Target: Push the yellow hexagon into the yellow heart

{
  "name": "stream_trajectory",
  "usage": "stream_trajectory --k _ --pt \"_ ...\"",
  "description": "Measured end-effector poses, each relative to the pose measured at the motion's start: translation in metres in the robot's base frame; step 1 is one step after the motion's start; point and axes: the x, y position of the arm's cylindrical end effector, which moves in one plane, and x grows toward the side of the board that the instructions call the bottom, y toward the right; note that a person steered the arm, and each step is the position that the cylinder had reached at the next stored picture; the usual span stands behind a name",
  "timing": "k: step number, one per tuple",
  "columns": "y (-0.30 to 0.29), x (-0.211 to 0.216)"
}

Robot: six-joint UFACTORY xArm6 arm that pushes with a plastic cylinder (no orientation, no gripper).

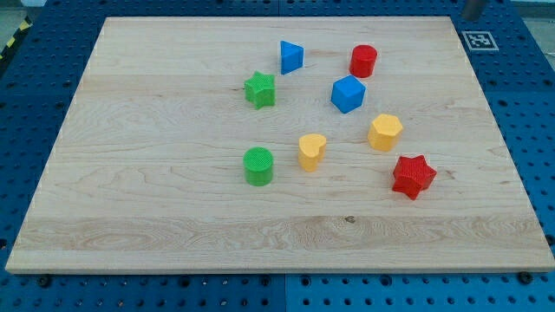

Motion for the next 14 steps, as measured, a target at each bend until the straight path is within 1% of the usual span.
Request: stream_trajectory --k 1,2,3,4,6,7,8,9,11,14 --pt "-0.033 0.032" --pt "-0.038 0.085" --pt "-0.038 0.087" --pt "-0.042 0.118" --pt "-0.052 0.215" --pt "-0.076 0.233" --pt "-0.077 0.233" --pt "-0.092 0.233" --pt "-0.106 0.254" --pt "-0.186 0.255"
